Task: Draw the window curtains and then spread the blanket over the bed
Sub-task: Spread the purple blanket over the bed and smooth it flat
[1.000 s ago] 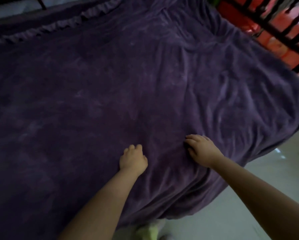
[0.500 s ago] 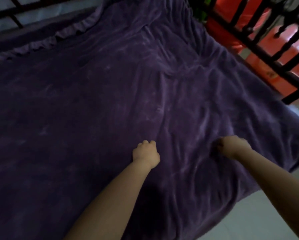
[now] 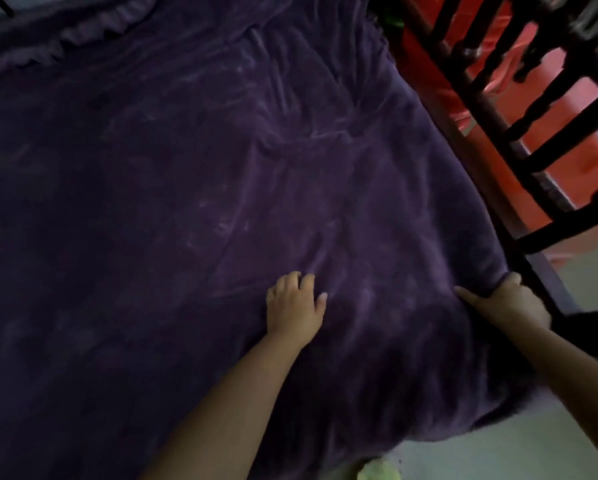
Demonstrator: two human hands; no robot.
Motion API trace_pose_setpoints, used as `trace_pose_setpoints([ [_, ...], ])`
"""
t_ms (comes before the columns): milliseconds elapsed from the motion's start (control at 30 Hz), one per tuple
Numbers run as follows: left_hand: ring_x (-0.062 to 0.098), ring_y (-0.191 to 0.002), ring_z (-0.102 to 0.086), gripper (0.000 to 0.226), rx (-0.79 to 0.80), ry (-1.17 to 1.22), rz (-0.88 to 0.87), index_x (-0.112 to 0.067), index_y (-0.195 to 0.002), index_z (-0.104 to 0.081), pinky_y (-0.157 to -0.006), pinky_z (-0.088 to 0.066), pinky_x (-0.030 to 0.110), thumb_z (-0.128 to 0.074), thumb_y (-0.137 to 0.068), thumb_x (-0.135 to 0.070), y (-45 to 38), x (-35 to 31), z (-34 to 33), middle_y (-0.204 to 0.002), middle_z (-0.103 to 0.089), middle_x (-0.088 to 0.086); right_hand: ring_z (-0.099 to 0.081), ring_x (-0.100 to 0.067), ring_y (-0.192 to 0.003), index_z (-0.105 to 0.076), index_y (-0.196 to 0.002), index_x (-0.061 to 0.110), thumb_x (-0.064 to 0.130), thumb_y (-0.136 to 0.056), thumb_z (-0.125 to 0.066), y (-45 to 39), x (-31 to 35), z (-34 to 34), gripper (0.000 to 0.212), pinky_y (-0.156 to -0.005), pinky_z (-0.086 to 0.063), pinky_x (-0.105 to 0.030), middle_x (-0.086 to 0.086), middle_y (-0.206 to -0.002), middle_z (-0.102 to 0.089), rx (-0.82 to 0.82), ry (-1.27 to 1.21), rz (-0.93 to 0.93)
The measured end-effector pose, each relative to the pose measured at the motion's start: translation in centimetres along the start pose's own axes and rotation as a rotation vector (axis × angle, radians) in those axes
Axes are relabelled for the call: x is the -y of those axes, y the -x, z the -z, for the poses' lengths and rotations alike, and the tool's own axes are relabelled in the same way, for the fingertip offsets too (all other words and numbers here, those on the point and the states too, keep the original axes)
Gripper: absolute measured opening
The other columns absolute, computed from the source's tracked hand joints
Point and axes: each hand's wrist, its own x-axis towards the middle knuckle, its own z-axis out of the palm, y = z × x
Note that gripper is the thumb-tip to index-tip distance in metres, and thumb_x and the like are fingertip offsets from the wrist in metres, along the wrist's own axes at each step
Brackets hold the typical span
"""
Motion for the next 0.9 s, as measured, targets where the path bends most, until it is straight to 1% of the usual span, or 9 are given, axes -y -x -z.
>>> trace_pose_setpoints([
  [100, 0.023, -0.141, -0.02, 0.054, 0.032, 0.009, -0.029, -0.019, -0.143, -0.026, -0.116, -0.015, 0.043, -0.03, -0.095, -0.044, 0.9, -3.4, -2.1, -0.153, -0.024, 0.01, -0.06, -0.045, -0.1, -0.041, -0.113, -0.003, 0.049, -0.075, -0.066, -0.9, 0.2, 0.7, 0.07, -0.076, -0.047, -0.044, -0.031, -0.111, -0.061, 0.05, 0.035, 0.19],
  [200, 0.021, -0.145, -0.002, 0.059, 0.112, -0.006, -0.135, -0.024, -0.147, -0.011, -0.117, -0.003, 0.046, -0.027, -0.095, -0.047, 2.3, -6.1, -3.4, -0.158, -0.006, 0.008, -0.059, -0.047, -0.099, -0.045, -0.109, -0.004, 0.041, -0.079, -0.064, -1.6, -0.5, 3.9, 0.057, -0.078, -0.048, -0.045, -0.035, -0.109, -0.061, 0.047, 0.106, 0.377],
  [300, 0.021, -0.146, 0.002, 0.056, 0.105, -0.039, -0.167, -0.025, -0.148, -0.008, -0.116, 0.001, 0.047, -0.025, -0.096, -0.043, 3.6, -9.8, -3.7, -0.158, -0.002, 0.008, -0.059, -0.049, -0.096, -0.049, -0.106, -0.003, 0.043, -0.081, -0.061, -2.1, -2.1, 9.3, 0.054, -0.067, -0.041, -0.04, -0.036, -0.107, -0.061, -0.016, 0.193, 0.523],
  [367, 0.023, -0.146, -0.003, 0.056, 0.001, -0.003, -0.149, -0.023, -0.147, -0.016, -0.116, -0.001, 0.05, -0.031, -0.096, -0.04, 3.9, -11.9, -3.1, -0.158, -0.008, 0.011, -0.059, -0.05, -0.095, -0.05, -0.108, -0.002, 0.045, -0.08, -0.061, -2.3, -2.7, 12.2, 0.056, -0.068, -0.041, -0.04, -0.036, -0.107, -0.06, -0.058, 0.226, 0.577],
  [433, 0.028, -0.144, -0.013, 0.056, -0.134, 0.013, -0.146, -0.02, -0.145, -0.026, -0.114, -0.008, 0.053, -0.038, -0.093, -0.039, 3.9, -13.3, -2.7, -0.155, -0.019, 0.015, -0.058, -0.049, -0.098, -0.05, -0.112, -0.001, 0.045, -0.08, -0.06, -2.3, -3.2, 13.9, 0.058, -0.074, -0.045, -0.044, -0.035, -0.11, -0.06, -0.07, 0.23, 0.596],
  [500, 0.028, -0.144, -0.015, 0.056, -0.172, -0.022, -0.131, -0.02, -0.144, -0.028, -0.114, -0.009, 0.053, -0.038, -0.092, -0.04, 3.9, -13.6, -2.7, -0.154, -0.021, 0.015, -0.057, -0.048, -0.101, -0.048, -0.112, -0.001, 0.045, -0.079, -0.061, -2.3, -3.8, 13.9, 0.057, -0.076, -0.044, -0.044, -0.034, -0.111, -0.059, -0.057, 0.188, 0.571],
  [700, 0.028, -0.145, -0.002, 0.062, 0.182, -0.097, -0.024, -0.021, -0.147, -0.012, -0.116, -0.003, 0.052, -0.029, -0.094, -0.048, 3.5, -14.7, -5.2, -0.157, -0.006, 0.012, -0.055, -0.043, -0.112, -0.034, -0.121, -0.003, 0.039, -0.086, -0.057, -2.6, -5.0, 6.3, 0.059, -0.088, -0.045, -0.045, -0.03, -0.119, -0.057, 0.018, 0.124, 0.38],
  [800, 0.031, -0.142, -0.011, 0.06, 0.277, -0.122, -0.005, -0.016, -0.145, -0.018, -0.115, -0.01, 0.053, -0.032, -0.095, -0.045, 3.3, -15.5, -5.4, -0.155, -0.014, 0.014, -0.057, -0.044, -0.107, -0.029, -0.13, -0.004, 0.049, -0.085, -0.05, -3.2, -5.7, 3.6, 0.072, -0.086, -0.046, -0.046, -0.03, -0.118, -0.057, -0.041, 0.172, 0.381],
  [900, 0.03, -0.132, -0.028, 0.051, 0.262, -0.145, -0.022, -0.014, -0.137, -0.032, -0.11, -0.024, 0.05, -0.035, -0.094, -0.041, 3.2, -15.6, -4.6, -0.143, -0.033, 0.013, -0.06, -0.044, -0.101, -0.032, -0.13, -0.004, 0.057, -0.083, -0.047, -3.8, -6.2, 2.6, 0.078, -0.081, -0.047, -0.046, -0.031, -0.112, -0.059, -0.101, 0.199, 0.403],
])
